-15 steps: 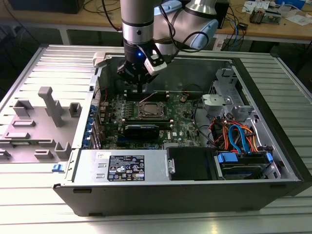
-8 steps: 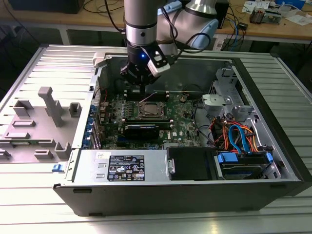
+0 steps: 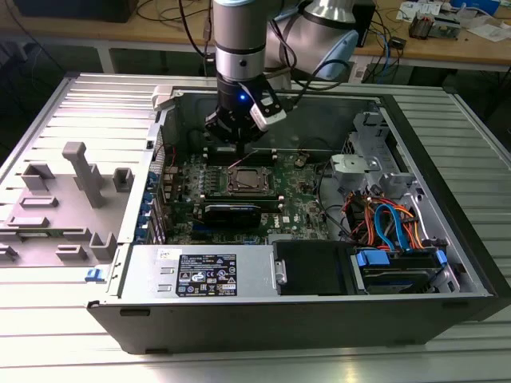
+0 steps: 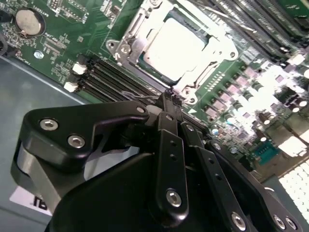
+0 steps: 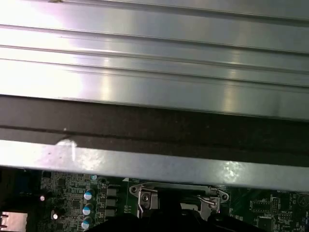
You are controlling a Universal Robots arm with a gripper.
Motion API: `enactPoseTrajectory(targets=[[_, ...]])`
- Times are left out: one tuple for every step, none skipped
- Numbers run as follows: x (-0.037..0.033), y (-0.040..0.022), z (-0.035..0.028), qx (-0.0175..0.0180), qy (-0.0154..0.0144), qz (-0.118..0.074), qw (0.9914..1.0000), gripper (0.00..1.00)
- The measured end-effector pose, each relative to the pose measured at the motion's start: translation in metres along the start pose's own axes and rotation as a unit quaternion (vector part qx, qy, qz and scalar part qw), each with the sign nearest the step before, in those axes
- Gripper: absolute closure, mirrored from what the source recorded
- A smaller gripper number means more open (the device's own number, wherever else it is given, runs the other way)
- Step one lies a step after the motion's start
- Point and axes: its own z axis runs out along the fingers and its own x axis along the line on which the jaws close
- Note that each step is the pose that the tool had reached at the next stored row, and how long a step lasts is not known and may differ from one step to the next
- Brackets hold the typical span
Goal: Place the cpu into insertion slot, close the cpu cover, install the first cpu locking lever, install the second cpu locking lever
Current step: 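Install the first cpu locking lever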
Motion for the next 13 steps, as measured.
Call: enactPoseTrajectory(targets=[[-0.0026,0.0013,0.0014,0.0,0.0,0.0,1.0,0.89],[-0.0038,0.0015,0.0021,-0.0001,-0.0001,0.0,1.0,0.89],[-0.0048,0.0017,0.0028,-0.0001,-0.0001,0.0,1.0,0.89],[-0.0062,0.0018,0.0036,0.0,0.0,0.0,1.0,0.89],[-0.0071,0.0019,0.0042,0.0,0.0,0.0,1.0,0.89],[-0.008,0.0019,0.005,0.0,0.0,0.0,1.0,0.89],[-0.0095,0.002,0.0061,0.0001,0.0001,0.0,1.0,0.89],[-0.0105,0.002,0.0069,0.0,0.0,0.0,1.0,0.89],[-0.0116,0.002,0.0079,0.0,0.0,0.0,1.0,0.89],[-0.0131,0.0021,0.0095,0.0,0.0,0.0,1.0,0.89],[-0.0138,0.0022,0.0104,0.0,0.0,0.0,1.0,0.89],[-0.0143,0.0023,0.011,0.0,0.0,0.0,1.0,0.89],[-0.0151,0.0025,0.0115,0.0001,0.0001,0.0,1.0,0.89]])
